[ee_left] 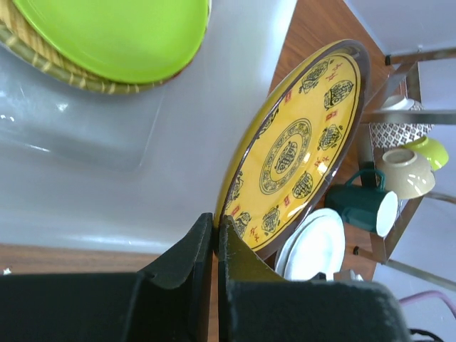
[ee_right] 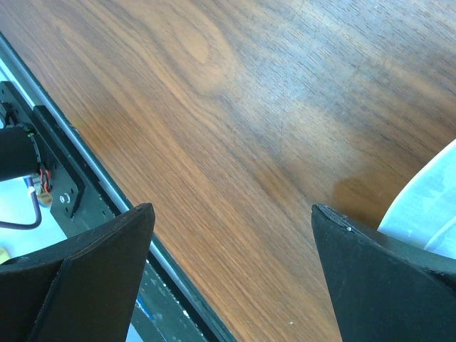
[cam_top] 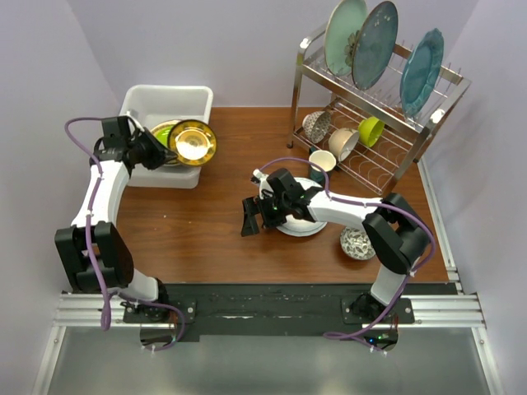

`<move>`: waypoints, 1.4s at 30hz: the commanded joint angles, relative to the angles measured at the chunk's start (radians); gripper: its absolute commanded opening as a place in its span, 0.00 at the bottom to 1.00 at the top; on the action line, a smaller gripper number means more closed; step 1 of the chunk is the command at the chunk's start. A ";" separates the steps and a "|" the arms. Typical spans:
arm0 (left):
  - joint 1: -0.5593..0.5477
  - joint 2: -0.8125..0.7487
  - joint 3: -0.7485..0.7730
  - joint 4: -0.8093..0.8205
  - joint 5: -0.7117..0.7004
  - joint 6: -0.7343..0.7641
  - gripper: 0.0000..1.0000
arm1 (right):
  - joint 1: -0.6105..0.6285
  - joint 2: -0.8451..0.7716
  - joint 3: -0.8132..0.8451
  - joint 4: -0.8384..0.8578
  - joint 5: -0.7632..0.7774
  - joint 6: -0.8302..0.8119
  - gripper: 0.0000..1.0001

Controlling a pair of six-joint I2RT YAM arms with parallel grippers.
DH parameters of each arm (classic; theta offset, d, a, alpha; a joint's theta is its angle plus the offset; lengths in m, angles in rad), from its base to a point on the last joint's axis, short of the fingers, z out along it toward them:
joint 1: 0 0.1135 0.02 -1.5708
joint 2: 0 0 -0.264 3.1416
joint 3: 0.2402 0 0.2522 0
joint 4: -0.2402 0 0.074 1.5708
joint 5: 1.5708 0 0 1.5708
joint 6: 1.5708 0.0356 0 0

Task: Place the plates into the plastic bin on the countertop
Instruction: Place the plate in the plastic bin.

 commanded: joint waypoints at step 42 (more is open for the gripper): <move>0.160 0.295 0.202 0.186 0.012 -0.070 0.00 | -0.003 -0.014 0.001 -0.023 0.018 -0.037 0.95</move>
